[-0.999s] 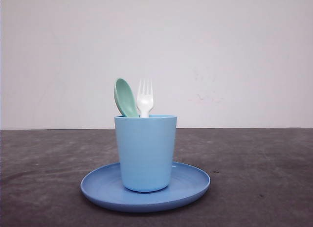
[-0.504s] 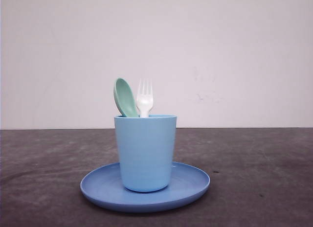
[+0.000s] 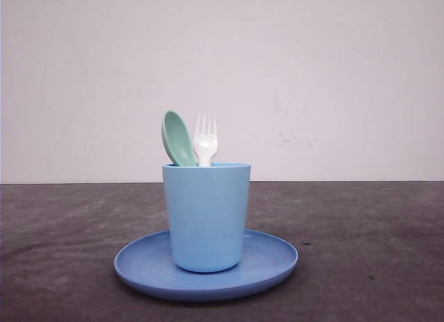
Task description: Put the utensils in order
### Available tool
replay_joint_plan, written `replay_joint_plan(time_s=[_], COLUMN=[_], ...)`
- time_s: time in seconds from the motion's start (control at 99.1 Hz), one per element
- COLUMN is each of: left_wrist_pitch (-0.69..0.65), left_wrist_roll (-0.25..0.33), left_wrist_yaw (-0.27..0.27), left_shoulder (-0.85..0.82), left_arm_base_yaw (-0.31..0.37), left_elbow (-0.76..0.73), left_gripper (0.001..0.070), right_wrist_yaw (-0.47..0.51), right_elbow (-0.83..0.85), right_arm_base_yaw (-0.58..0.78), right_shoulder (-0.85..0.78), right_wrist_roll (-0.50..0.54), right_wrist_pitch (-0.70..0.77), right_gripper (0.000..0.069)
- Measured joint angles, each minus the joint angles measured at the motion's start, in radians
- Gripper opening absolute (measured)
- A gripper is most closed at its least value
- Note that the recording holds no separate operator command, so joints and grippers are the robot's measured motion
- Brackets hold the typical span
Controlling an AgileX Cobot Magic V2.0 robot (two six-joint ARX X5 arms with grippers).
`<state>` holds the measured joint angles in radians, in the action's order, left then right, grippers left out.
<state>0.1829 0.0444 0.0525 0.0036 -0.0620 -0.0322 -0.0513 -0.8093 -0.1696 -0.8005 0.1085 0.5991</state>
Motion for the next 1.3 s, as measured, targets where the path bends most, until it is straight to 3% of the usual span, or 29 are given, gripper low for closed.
replay_joint_plan(time_s=[0.212,0.736,0.958,1.301], left_wrist_pitch=[0.0,0.0,0.0,0.0], left_wrist_roll=[0.0,0.0,0.0,0.0], left_wrist_yaw=[0.0,0.0,0.0,0.0], left_shoulder=[0.0,0.0,0.0,0.0], left_arm_base_yaw=[0.0,0.0,0.0,0.0], left_elbow=[0.0,0.0,0.0,0.0], left_gripper=[0.0024,0.0024,0.0024,0.0024], right_wrist_yaw=[0.01,-0.011,-0.011,-0.005], right_elbow=[0.079,0.691,0.787,0.792], right_arm_base_yaw=[0.06,0.106,0.106,0.106], right_shoulder=[0.157,0.724,0.796,0.795], right_wrist_roll=[-0.034,-0.026,-0.022,-0.021], right_wrist_pitch=[-0.049,-0.352,-0.441,-0.427], right_gripper=[0.0009,0.0009,0.0009,0.0009])
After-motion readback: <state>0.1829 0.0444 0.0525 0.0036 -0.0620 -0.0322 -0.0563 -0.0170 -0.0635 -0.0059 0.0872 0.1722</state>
